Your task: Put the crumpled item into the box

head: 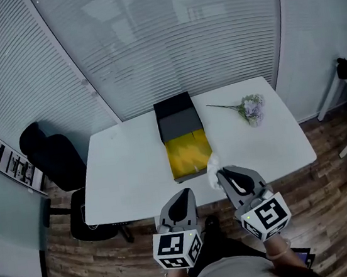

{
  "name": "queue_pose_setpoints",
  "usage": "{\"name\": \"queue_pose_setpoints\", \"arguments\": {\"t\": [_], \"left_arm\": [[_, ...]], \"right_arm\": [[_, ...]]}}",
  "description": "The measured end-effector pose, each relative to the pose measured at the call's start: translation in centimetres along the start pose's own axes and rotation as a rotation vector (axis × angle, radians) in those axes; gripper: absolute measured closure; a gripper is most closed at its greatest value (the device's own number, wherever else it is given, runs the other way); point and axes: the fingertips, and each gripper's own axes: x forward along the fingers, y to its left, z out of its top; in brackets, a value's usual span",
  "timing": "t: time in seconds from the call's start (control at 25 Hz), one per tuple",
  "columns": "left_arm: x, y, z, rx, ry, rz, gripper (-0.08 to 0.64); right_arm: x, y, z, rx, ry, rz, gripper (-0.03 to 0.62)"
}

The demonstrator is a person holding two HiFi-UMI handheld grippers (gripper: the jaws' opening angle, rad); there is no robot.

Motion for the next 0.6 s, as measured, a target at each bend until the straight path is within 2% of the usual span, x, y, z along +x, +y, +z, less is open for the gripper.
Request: {"name": "queue_pose_setpoints", "arguments": {"t": [0.6], "left_arm": [[4.7, 3.8, 0.5, 0.003, 0.017, -0.014, 0.545]], "right_arm": [[5.7, -2.4, -0.6, -0.014, 0.016, -0.003, 0.555]]}}
